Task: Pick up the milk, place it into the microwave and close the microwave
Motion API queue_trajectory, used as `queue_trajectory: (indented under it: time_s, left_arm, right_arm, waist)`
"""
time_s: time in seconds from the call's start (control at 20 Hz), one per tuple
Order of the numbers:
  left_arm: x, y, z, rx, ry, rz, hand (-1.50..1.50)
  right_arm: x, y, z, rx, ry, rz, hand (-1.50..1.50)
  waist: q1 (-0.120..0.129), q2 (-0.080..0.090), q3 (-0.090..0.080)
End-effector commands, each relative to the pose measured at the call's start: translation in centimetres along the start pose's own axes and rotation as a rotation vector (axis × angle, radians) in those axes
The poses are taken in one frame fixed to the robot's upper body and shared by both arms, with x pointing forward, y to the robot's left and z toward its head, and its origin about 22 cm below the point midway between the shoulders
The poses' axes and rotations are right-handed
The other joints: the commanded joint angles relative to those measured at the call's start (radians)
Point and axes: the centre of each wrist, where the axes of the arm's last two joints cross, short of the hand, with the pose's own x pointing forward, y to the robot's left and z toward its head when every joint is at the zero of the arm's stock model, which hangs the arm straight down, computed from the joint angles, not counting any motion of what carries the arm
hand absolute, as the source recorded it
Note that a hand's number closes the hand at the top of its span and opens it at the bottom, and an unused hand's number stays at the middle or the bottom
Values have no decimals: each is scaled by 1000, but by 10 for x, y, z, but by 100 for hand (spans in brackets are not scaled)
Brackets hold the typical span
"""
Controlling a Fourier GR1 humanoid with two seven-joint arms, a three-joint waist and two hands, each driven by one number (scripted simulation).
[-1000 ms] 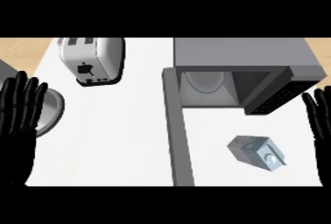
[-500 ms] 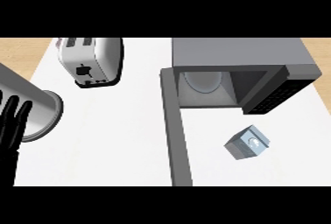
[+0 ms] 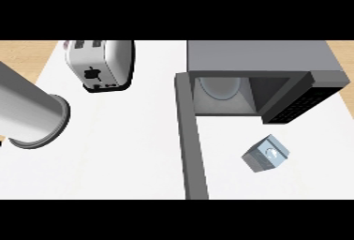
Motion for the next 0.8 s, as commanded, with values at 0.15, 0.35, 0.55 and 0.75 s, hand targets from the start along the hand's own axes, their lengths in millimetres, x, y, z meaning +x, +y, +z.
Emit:
queue_trajectory:
  time_s: [0.15, 0.35, 0.55, 0.75]
  left_arm:
    - [21, 17, 30, -10, -31, 13, -150]
    - [29, 8, 41, -52, -21, 40, -150]
    - [27, 13, 49, -25, -37, 28, -150]
    - [45, 4, 55, -34, -29, 18, -150]
  right_arm:
    - [-41, 0, 10, 9, 35, -1, -150]
    - [-75, -14, 11, -67, 66, 32, -150]
    - [-95, -26, 19, -103, 133, 74, -150]
    - [-111, -20, 51, -123, 173, 72, -150]
  waist:
    - [11, 0, 0]
    - [28, 0, 1]
    - [24, 1, 1]
    - [27, -2, 2]
